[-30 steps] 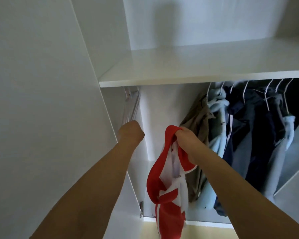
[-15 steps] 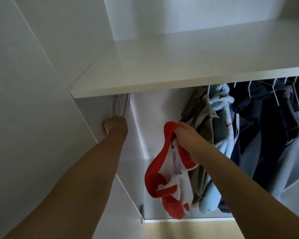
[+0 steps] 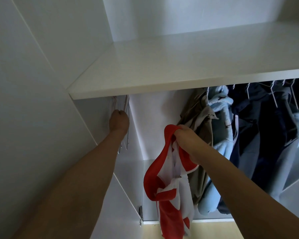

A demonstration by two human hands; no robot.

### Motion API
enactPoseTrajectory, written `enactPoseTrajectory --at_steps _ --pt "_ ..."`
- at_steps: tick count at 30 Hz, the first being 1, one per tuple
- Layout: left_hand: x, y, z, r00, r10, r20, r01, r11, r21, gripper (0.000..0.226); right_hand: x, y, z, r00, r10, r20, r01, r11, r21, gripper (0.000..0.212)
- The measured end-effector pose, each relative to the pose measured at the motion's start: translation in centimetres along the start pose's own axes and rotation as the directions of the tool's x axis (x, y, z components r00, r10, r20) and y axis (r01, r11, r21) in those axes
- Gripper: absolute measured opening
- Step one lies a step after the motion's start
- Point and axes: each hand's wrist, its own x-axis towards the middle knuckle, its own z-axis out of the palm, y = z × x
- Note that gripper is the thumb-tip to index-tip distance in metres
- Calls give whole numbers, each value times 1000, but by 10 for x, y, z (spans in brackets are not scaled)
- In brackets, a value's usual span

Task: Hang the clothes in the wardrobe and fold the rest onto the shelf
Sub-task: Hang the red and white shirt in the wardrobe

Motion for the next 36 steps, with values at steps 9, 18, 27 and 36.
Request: enactPoseTrajectory --at_steps 9,18,27,36 --pt "-96 -18 -24 985 172 15 -173 984 51 29 -1 11 -8 1000 -8 -3 8 1000 4 24" --pt "-242 13 -95 958 195 211 -254 919 302 28 -1 30 -13 992 -111 59 108 993 48 37" --pt "-381 68 -145 963 196 182 -253 893 373 30 11 60 -13 980 -197 34 191 873 -448 40" --pt "-440 90 -167 977 193 90 -213 857 469 32 -17 40 -41 976 -214 31 208 889 -407 33"
